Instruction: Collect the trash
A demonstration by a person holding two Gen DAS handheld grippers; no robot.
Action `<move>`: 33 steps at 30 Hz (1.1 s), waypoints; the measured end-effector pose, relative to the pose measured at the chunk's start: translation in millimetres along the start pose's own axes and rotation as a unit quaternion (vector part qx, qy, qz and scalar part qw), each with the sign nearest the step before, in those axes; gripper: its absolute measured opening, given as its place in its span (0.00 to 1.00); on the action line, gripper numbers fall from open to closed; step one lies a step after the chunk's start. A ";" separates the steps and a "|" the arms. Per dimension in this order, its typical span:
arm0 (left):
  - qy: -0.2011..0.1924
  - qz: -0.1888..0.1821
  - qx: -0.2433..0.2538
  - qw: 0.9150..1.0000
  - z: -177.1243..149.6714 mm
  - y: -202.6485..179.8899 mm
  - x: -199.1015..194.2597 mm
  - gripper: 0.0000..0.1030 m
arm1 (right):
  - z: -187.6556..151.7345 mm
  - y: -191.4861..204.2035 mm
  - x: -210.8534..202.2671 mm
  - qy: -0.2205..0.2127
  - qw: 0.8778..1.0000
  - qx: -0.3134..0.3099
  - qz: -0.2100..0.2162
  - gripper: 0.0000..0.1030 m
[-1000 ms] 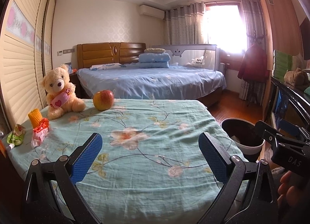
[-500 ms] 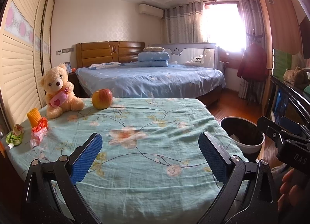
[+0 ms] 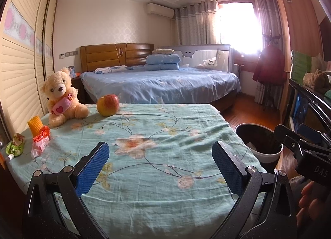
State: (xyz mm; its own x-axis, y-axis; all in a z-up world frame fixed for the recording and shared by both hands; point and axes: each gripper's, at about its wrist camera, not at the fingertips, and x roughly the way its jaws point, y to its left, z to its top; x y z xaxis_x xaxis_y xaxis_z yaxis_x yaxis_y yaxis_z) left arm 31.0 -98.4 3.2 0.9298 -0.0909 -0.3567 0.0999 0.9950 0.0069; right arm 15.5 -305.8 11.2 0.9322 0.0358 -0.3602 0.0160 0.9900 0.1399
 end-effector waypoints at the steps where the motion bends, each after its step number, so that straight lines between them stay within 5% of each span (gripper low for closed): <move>1: 0.000 0.000 0.000 1.000 0.0 -0.2 -0.1 0.99 | 0.0 0.0 0.0 0.000 1.000 0.000 0.000 1.00; 33: 0.016 -0.004 0.002 1.000 -5.4 2.9 15.0 0.99 | -1.4 5.4 3.8 0.010 1.000 0.003 0.007 1.00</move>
State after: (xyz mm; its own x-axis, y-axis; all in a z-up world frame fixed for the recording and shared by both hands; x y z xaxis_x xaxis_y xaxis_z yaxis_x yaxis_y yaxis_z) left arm 43.3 -96.6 -7.2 0.9168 -0.0980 -0.3870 0.1095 0.9940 0.0078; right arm 18.6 -300.2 9.3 0.9248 0.0525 -0.3768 0.0055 0.9885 0.1512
